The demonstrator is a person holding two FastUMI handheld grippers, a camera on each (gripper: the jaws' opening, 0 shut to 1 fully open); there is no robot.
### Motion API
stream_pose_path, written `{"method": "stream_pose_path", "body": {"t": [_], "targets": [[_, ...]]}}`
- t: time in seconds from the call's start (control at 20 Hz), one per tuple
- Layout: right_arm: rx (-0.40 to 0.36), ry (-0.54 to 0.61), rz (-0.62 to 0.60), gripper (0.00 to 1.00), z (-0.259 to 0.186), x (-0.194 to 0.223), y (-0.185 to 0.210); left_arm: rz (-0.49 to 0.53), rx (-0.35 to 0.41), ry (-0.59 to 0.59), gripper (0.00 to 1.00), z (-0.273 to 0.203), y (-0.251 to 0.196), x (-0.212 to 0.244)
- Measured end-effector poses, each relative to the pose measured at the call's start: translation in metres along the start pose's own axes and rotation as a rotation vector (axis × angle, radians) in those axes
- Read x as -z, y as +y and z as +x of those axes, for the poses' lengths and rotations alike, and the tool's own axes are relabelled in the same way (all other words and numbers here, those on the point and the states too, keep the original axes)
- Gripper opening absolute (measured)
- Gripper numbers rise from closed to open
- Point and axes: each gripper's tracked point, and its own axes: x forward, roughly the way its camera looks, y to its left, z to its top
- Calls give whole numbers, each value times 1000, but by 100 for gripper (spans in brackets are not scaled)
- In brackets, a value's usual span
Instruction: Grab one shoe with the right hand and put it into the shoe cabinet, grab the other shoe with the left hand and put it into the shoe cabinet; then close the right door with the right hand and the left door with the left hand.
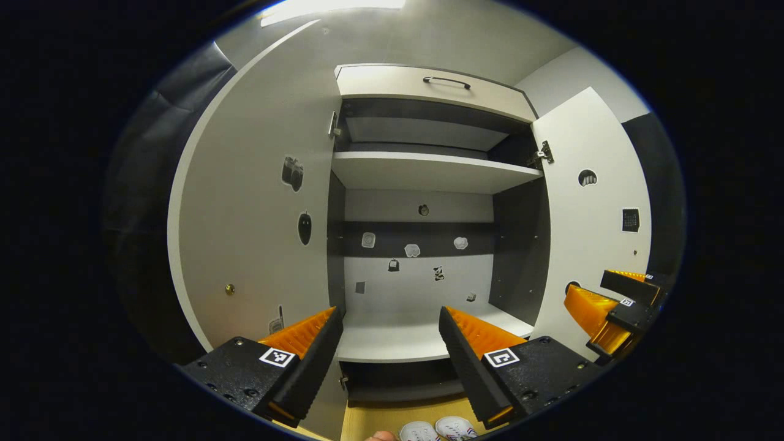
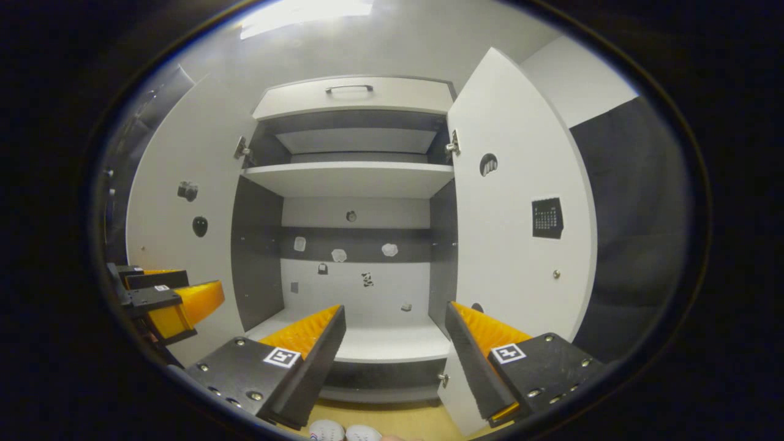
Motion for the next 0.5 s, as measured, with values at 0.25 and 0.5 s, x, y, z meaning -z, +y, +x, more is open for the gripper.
{"method": "stream_pose_path", "body": {"t": [0.25, 0.5], "targets": [[-24, 170, -48, 97, -6, 85, 10, -2, -10, 7, 96, -3, 7, 4], [-88, 447, -94, 80, -27, 226, 29, -3, -15, 14, 96, -6, 13, 7]]}}
